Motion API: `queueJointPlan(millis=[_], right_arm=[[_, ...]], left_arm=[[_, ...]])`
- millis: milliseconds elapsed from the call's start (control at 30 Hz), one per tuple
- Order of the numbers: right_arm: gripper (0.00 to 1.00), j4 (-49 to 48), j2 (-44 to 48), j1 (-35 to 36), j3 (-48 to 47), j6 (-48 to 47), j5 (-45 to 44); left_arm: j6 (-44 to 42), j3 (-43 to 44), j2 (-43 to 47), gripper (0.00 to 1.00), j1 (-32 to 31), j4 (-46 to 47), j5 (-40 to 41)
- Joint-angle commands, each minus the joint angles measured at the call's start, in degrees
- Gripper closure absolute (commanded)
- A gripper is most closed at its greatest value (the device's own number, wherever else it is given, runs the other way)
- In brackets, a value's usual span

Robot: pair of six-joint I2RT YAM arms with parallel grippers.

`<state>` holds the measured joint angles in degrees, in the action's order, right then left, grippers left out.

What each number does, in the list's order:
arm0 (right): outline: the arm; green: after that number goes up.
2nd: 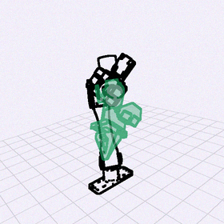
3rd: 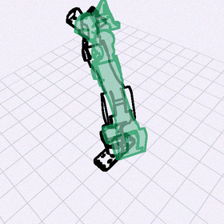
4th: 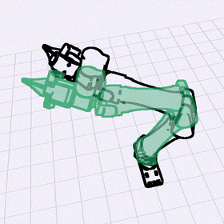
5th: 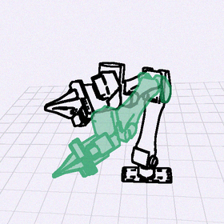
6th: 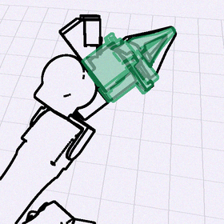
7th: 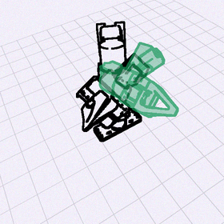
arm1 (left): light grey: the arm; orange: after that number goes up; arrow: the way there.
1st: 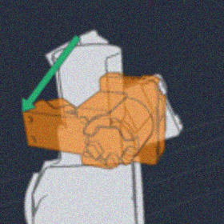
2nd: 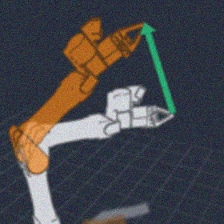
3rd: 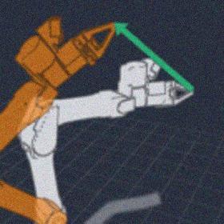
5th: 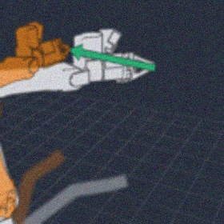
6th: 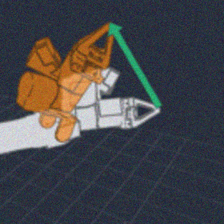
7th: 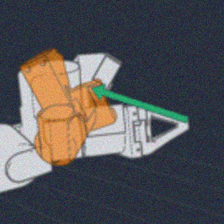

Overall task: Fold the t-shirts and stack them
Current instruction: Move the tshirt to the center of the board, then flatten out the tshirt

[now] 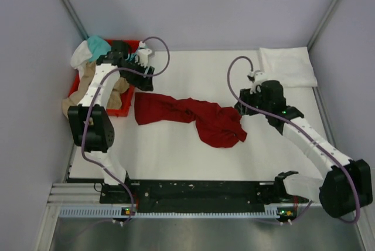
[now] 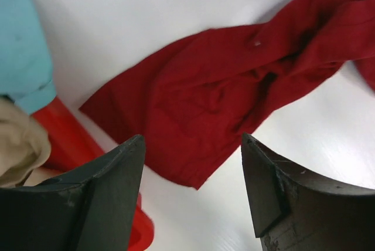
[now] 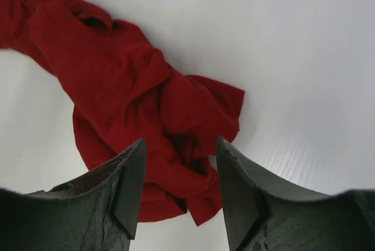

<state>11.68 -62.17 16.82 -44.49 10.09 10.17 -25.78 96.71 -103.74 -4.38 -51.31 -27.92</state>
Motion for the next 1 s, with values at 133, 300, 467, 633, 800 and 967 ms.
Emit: queueJointPlan(millis=[133, 300, 467, 633, 800, 967], right_arm=[[0.41, 11.9, -18.8, 13.4, -13.6, -9.3, -5.4], [0.4, 10.6, -28.8, 15.7, -20.2, -8.7, -8.1], [0.46, 10.8, -36.2, 15.6, -23.4, -9.1, -6.1], [0.88, 11.8, -38.1, 15.6, -23.2, -7.5, -9.4], [1.0, 15.1, -30.2, 15.5, -25.7, -9.7, -11.2], [1.0, 17.1, -16.6, 15.0, -30.5, -13.8, -3.2]], left_arm=[[-2.8, -0.6, -6.2, 0.27, 3.7, 3.4, 5.3], [-2.7, 8.0, -15.0, 0.27, 3.2, 1.1, 8.1], [-9.1, 10.2, -19.7, 0.27, 1.2, -0.6, 9.3], [-11.0, 6.0, -18.1, 0.28, 0.7, 0.4, 8.1], [-12.2, 3.1, -13.0, 0.28, 0.7, 0.2, 5.7], [-14.0, 1.0, -7.3, 0.27, 0.7, -1.2, 1.9]])
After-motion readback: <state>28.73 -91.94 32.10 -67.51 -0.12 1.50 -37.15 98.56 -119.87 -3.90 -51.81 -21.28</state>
